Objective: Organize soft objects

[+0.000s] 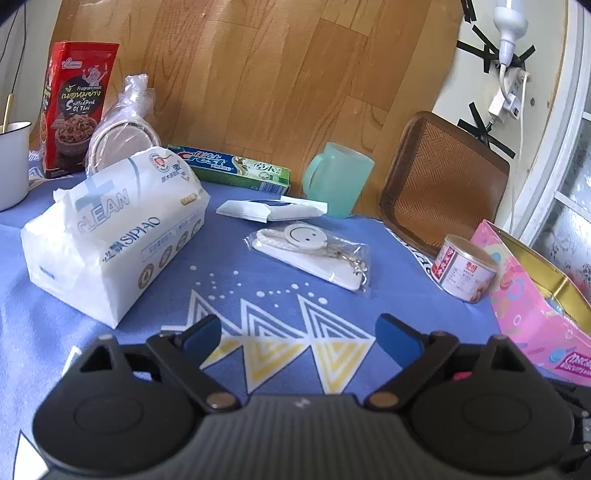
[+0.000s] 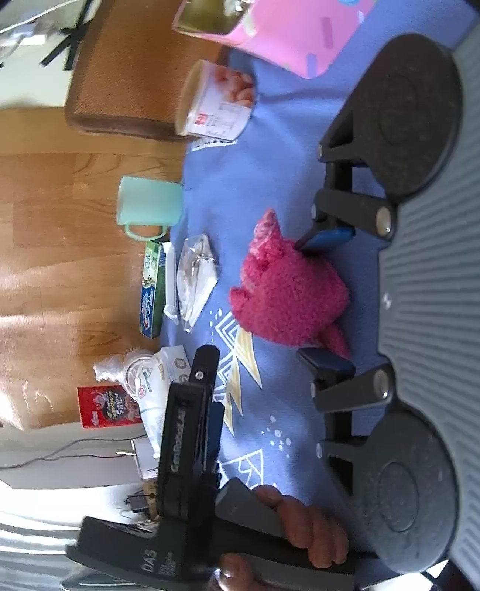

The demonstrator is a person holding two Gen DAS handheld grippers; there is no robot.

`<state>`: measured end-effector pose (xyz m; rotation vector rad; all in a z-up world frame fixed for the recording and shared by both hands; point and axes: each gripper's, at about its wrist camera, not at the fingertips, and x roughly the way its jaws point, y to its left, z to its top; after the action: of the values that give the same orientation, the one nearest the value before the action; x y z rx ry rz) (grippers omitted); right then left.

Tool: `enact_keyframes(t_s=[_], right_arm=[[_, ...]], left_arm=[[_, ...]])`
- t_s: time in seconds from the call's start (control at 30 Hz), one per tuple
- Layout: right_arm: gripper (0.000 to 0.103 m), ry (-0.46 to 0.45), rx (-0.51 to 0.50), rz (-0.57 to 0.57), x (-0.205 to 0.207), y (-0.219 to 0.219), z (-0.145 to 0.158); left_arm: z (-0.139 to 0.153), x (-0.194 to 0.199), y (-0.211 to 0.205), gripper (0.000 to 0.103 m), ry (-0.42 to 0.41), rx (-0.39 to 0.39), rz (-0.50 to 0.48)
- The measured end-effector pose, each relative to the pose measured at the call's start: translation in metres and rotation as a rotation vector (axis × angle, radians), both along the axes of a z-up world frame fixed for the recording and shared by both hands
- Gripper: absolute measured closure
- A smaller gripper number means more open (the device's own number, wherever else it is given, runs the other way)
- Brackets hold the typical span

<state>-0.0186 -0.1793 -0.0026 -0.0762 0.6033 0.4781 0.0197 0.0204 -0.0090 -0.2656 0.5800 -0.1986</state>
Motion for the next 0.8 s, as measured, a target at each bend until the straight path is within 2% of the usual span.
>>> enact_keyframes(t_s=[0.8], right_arm=[[0.037, 0.017, 0.032, -0.002, -0.0036, -0.004, -0.0011]], left_arm=[[0.0, -0.0002, 0.001, 0.008, -0.006, -0.012, -0.005]])
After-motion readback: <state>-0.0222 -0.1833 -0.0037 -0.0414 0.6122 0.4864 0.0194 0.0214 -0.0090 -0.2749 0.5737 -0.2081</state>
